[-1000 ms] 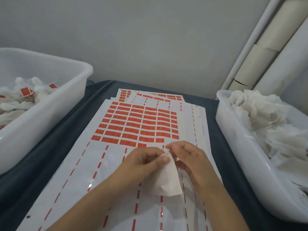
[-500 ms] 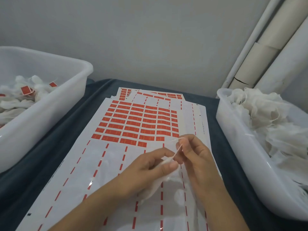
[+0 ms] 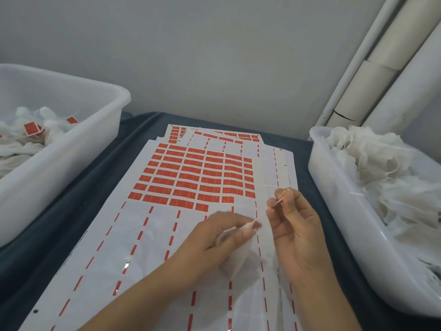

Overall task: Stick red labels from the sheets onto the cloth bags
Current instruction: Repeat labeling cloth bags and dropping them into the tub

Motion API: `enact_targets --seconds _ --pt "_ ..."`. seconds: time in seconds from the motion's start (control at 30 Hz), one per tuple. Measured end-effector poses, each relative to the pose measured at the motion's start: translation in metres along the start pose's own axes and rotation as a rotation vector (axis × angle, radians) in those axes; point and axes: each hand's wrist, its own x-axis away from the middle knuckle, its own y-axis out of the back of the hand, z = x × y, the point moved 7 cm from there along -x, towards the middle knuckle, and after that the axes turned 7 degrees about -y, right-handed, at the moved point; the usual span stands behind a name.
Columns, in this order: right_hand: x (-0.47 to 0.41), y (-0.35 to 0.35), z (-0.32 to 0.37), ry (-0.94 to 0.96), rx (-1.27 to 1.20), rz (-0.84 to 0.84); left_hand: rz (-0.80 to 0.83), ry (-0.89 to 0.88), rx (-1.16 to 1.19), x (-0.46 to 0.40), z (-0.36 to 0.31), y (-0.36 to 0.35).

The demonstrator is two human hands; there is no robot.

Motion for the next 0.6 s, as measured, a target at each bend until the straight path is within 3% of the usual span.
enact_targets --seconds 0.07,0.13,0.2,0.3,0.43,0.53,0.6 --pt "0.002 -0.004 0.004 0.011 -0.042 0.051 -0.202 -0.035 -0.046 0.003 -0.002 0.014" --pt "0.004 -0.008 0.006 0.016 -0.026 0.09 -0.303 -0.041 0.104 0.006 -0.001 0.021" --pt "0.005 -0.011 0.006 0.017 0.023 0.116 -0.122 0.03 0.329 0.005 0.001 0.005" --pt "0.01 -0.02 0.005 0.035 0.125 0.185 0.175 0.196 0.476 0.008 0.007 -0.024" --pt "0.02 -0.039 0.005 0.093 0.362 0.342 0.066 0.356 0.6 0.002 0.024 -0.021" --pt "0.026 -0.05 -0.006 0.037 0.408 0.46 -0.055 0.432 0.718 0.003 0.03 -0.007" --pt "0.027 -0.052 -0.014 -0.011 0.409 0.491 -0.156 0.425 0.941 0.005 0.032 0.007"
